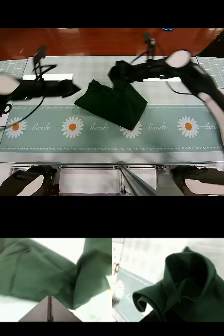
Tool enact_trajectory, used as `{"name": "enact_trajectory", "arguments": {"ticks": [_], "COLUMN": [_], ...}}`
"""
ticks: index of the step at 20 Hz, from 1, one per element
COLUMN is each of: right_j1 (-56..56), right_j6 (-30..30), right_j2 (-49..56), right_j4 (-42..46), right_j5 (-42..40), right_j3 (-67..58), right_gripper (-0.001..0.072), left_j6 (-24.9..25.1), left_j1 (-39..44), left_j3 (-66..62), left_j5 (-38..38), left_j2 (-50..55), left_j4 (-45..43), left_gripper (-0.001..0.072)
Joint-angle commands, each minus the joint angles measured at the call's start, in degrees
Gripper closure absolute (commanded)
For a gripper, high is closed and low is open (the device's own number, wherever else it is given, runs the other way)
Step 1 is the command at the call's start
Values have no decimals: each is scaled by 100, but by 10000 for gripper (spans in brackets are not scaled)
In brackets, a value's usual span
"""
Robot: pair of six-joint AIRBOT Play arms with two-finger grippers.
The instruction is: Fold the shirts.
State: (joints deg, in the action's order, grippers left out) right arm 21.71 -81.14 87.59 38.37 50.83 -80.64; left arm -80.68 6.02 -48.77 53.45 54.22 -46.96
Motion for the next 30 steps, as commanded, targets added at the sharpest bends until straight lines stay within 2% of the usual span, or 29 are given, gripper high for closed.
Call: {"name": "enact_trajectory", "arguments": {"ticks": [1, 6, 8, 9, 10, 13, 16, 18, 20, 22, 24, 26, 28, 30], "right_j1": [466, 658, 660, 660, 660, 459, -378, -1097, -1672, -2168, -2632, -2944, -3014, -2789], "right_j6": [9, 17, 232, 251, 262, 249, 229, 205, -70, -393, -881, -1217, -1285, -511], "right_j2": [1246, 2028, 2177, 2238, 2271, 2114, 1467, 658, -271, -1331, -2374, -3139, -3373, -3167], "right_j4": [-343, -614, -938, -1093, -1220, -1054, -424, 614, 1971, 3220, 3665, 3464, 2846, 1648], "right_j5": [-101, -94, -120, -127, -48, 734, 2166, 3119, 3403, 3171, 2306, 1279, 470, -205], "right_j3": [-981, -1502, -1513, -1513, -1513, -1513, -1510, -1495, -1209, -317, 1110, 2566, 3648, 4341], "right_gripper": [690, 690, 688, 555, 284, 303, 304, 304, 304, 304, 303, 303, 294, 292], "left_j6": [57, 55, 55, 55, 55, 52, 50, 55, 55, 57, 79, 98, 96, 103], "left_j1": [-533, -557, -557, -557, -557, -610, -1051, -1296, -1408, -1386, -1294, -1161, -1014, -872], "left_j3": [973, 1005, 1005, 1005, 1005, 975, 393, 11, -116, -35, 173, 424, 656, 820], "left_j5": [-74, -101, -98, -98, -98, -225, -50, -50, -26, 61, 90, 74, 61, 59], "left_j2": [-933, -951, -951, -951, -951, -953, -970, -970, -973, -970, -970, -970, -968, -953], "left_j4": [-20, -17, -17, -17, -17, -17, 90, 87, 87, 87, 85, 90, 90, 87], "left_gripper": [690, 690, 690, 690, 690, 690, 690, 690, 690, 690, 690, 690, 690, 690]}}
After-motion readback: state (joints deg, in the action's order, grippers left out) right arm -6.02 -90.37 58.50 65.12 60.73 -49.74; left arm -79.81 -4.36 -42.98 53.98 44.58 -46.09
